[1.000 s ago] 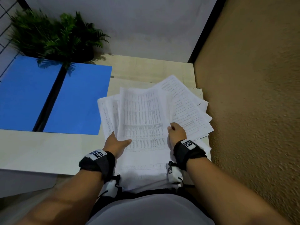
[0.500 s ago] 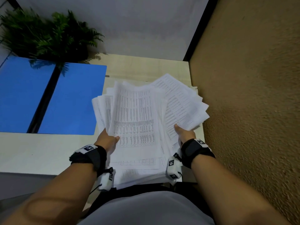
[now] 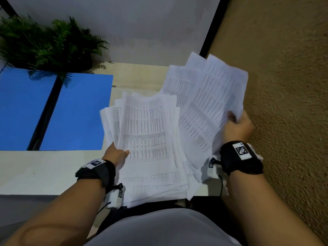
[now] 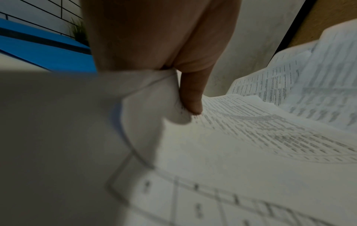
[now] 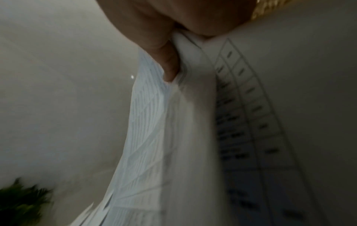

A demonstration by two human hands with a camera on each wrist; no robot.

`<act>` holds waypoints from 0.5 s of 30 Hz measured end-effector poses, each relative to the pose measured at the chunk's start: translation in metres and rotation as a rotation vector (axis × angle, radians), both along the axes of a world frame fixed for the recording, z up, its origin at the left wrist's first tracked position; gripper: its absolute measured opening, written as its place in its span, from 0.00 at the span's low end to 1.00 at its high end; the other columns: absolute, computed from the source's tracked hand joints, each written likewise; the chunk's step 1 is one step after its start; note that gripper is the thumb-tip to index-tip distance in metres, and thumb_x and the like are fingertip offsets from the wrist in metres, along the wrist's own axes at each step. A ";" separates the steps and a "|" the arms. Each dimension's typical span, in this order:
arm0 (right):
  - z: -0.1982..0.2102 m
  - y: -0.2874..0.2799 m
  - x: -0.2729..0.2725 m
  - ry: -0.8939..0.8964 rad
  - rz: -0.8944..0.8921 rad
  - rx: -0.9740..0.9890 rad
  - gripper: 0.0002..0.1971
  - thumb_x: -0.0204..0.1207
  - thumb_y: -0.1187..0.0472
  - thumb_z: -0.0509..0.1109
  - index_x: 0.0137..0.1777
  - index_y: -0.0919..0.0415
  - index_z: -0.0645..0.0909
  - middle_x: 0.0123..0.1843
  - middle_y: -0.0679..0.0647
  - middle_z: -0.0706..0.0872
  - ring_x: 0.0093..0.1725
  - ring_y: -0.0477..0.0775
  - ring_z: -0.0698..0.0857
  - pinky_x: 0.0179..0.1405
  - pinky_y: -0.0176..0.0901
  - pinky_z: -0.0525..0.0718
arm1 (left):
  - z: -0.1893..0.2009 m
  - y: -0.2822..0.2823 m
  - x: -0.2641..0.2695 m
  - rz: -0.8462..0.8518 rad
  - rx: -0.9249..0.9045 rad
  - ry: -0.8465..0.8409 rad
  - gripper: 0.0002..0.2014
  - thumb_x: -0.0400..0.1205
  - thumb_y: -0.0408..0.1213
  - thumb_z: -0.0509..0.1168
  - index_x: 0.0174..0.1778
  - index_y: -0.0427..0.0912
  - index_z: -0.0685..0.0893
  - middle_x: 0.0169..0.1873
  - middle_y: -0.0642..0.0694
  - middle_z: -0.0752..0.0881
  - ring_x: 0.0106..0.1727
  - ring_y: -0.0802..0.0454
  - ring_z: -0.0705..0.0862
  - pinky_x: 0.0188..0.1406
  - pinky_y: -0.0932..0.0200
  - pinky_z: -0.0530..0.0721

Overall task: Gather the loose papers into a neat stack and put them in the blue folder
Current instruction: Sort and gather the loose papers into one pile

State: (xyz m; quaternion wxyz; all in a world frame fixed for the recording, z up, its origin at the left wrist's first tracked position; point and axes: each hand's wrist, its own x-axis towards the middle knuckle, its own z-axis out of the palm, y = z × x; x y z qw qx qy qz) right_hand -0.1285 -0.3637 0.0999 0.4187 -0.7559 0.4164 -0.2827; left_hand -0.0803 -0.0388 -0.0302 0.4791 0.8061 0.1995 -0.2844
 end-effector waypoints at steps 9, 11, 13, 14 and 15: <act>0.080 -0.020 -0.010 -0.580 -0.045 -0.355 0.11 0.78 0.66 0.65 0.55 0.56 0.85 0.43 0.48 0.89 0.47 0.41 0.88 0.51 0.44 0.85 | -0.016 0.010 0.001 0.088 -0.193 0.055 0.27 0.74 0.22 0.74 0.69 0.41 0.80 0.62 0.39 0.88 0.67 0.34 0.83 0.72 0.35 0.76; 0.091 -0.021 -0.006 -0.686 -0.090 -0.320 0.12 0.77 0.66 0.66 0.59 0.64 0.83 0.51 0.49 0.89 0.55 0.43 0.89 0.59 0.42 0.84 | -0.001 0.005 -0.003 0.109 -0.213 0.069 0.32 0.71 0.22 0.75 0.72 0.41 0.77 0.65 0.42 0.86 0.67 0.38 0.83 0.72 0.38 0.76; 0.098 -0.011 -0.001 -0.716 -0.106 -0.217 0.17 0.75 0.64 0.68 0.61 0.70 0.83 0.54 0.50 0.89 0.58 0.42 0.88 0.61 0.38 0.83 | 0.011 0.001 -0.006 0.133 -0.159 0.036 0.39 0.75 0.23 0.74 0.80 0.40 0.64 0.68 0.47 0.78 0.66 0.45 0.78 0.71 0.47 0.74; 0.097 -0.004 0.001 -0.713 -0.092 -0.155 0.17 0.74 0.64 0.69 0.62 0.71 0.83 0.55 0.52 0.89 0.57 0.42 0.88 0.60 0.38 0.84 | 0.012 -0.001 -0.006 0.155 -0.146 -0.017 0.43 0.76 0.22 0.73 0.83 0.41 0.57 0.71 0.48 0.73 0.67 0.47 0.75 0.71 0.49 0.72; 0.092 0.003 0.003 -0.684 -0.088 -0.097 0.17 0.74 0.65 0.69 0.61 0.71 0.83 0.54 0.53 0.89 0.54 0.38 0.88 0.58 0.35 0.84 | 0.015 -0.002 -0.008 0.170 -0.156 -0.082 0.47 0.77 0.20 0.71 0.85 0.44 0.50 0.76 0.48 0.68 0.71 0.47 0.73 0.71 0.52 0.70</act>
